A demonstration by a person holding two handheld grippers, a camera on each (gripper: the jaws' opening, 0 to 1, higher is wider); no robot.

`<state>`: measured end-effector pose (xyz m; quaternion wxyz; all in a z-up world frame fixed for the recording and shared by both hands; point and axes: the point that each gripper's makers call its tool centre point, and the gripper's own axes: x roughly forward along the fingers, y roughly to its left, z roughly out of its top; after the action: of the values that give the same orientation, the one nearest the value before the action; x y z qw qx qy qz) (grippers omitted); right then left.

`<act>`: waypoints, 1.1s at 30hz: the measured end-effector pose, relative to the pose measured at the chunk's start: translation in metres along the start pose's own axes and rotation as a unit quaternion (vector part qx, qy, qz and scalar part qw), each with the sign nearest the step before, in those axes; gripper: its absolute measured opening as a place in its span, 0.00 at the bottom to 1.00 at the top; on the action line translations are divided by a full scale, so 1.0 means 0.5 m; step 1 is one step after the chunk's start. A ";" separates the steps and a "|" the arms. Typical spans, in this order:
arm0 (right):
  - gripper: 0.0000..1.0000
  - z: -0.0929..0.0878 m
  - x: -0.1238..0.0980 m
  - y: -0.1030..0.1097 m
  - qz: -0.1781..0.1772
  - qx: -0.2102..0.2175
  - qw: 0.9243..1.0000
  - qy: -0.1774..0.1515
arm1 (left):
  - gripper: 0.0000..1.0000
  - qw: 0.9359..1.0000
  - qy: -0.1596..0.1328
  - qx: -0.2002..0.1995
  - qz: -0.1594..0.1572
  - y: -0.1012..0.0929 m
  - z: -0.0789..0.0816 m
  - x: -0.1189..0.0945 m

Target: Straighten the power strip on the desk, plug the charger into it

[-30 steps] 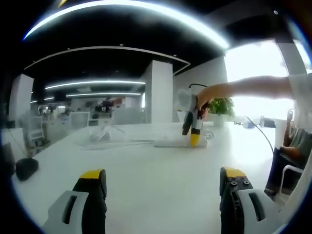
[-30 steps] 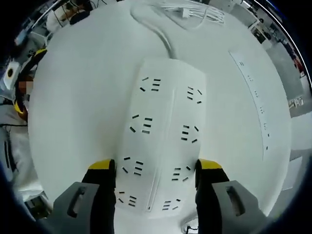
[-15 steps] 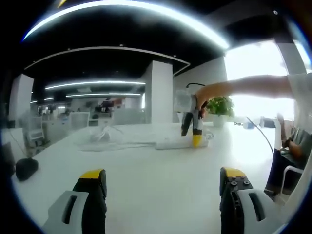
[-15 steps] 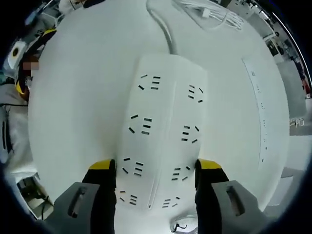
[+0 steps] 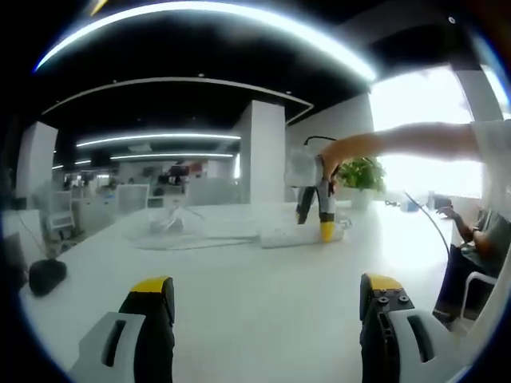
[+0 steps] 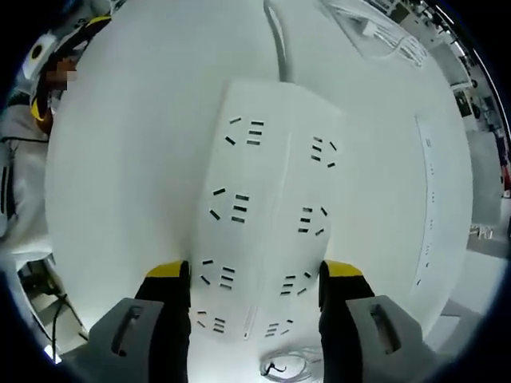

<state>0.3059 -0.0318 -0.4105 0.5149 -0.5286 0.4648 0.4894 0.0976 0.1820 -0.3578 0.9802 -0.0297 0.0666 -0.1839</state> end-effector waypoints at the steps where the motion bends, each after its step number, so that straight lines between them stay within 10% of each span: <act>1: 0.64 0.000 0.000 0.000 0.000 -0.003 1.000 0.002 | 0.99 1.000 0.000 0.000 0.000 0.000 0.000 0.000; 33: 0.63 -0.007 0.002 -0.021 -0.018 -0.109 0.993 0.043 | 0.99 1.000 0.001 0.000 0.001 0.001 -0.001 0.002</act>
<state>0.3166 -0.0347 -0.4104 0.4421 -0.6105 0.4207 0.5049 0.0988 0.1822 -0.3587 0.9804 -0.0297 0.0679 -0.1826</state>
